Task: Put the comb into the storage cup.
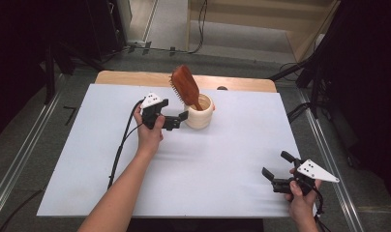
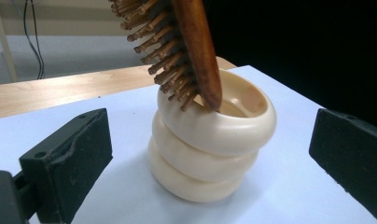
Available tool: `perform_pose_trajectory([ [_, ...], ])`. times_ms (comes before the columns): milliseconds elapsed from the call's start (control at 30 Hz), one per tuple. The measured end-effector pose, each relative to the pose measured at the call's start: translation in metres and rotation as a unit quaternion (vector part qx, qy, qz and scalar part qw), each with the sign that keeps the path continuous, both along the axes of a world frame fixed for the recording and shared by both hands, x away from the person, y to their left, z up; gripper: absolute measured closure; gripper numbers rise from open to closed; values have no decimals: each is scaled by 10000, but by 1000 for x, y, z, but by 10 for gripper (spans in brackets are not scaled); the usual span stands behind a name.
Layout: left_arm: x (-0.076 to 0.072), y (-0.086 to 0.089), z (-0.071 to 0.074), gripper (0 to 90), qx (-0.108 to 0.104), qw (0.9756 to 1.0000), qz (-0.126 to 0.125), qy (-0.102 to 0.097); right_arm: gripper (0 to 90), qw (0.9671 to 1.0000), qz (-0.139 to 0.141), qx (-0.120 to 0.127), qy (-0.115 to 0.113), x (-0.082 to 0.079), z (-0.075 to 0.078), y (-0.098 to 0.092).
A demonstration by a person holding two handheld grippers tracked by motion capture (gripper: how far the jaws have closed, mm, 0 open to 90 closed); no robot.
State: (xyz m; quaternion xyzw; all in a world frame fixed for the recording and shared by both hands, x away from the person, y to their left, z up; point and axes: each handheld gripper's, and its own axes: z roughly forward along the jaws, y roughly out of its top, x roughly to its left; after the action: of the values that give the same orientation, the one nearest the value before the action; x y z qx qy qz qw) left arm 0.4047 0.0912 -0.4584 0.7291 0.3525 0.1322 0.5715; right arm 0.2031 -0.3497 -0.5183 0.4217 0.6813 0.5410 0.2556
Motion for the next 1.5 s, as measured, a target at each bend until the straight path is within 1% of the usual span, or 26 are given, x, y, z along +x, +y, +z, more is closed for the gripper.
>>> perform_pose_trajectory([
  [100, -8, 3, 0, 0, 46, 9999, -40, -92, 0, 10000, 4, -1, -13, 1, 0, 0],
  [167, -15, 5, 1, 0, 64, 9999, -79, -115, 0, 10000, 9, -6, -10, 1, 0, 1],
  [267, -26, 7, 1, 0, 84, 9995, -155, -244, 0, 10000, 29, -25, -37, 2, 0, 1],
  [367, -36, 10, 2, 0, 149, 9991, -180, -352, 0, 10000, 37, -26, -54, 3, 0, 1],
  [400, -39, 12, 3, 0, 129, 9991, -194, -364, 0, 10000, 37, -36, -58, 3, 0, 1],
  [533, -49, 20, 6, 0, 53, 9989, -143, -447, 0, 9999, 34, -128, -68, 3, 0, 3],
  [600, -54, 24, 6, 0, 84, 9987, -112, -487, 0, 9999, 49, -135, -71, 3, 0, 4],
  [667, -59, 28, 5, 0, 66, 9987, -109, -491, 0, 9999, 59, -115, -81, 3, 0, 3],
  [767, -64, 33, 4, 0, 98, 9986, -89, -515, 0, 9999, 64, -122, -95, 3, 0, 3],
  [800, -66, 35, 4, 0, 94, 9984, -75, -546, 0, 9999, 59, -130, -87, 3, 0, 3],
  [967, -76, 46, 6, 0, 74, 9983, -29, -581, 0, 9999, 49, -145, -67, 3, 0, 4],
  [1100, -84, 58, 7, 0, 135, 9980, 56, -608, 0, 9998, 59, -168, -71, 3, 0, 4],
  [1233, -91, 70, 7, 0, 98, 9982, 144, -572, 0, 9998, 33, -160, -62, 3, 0, 4],
  [1333, -96, 76, 6, 0, 161, 9980, 163, -592, 0, 9998, 26, -165, -74, 2, 0, 4],
  [1467, -103, 86, 4, 0, 157, 9978, 229, -610, 0, 9998, 20, -173, -64, 2, 0, 4],
  [1500, -105, 89, 4, 0, 128, 9976, 249, -626, 0, 9998, 24, -183, -68, 2, 0, 4],
])
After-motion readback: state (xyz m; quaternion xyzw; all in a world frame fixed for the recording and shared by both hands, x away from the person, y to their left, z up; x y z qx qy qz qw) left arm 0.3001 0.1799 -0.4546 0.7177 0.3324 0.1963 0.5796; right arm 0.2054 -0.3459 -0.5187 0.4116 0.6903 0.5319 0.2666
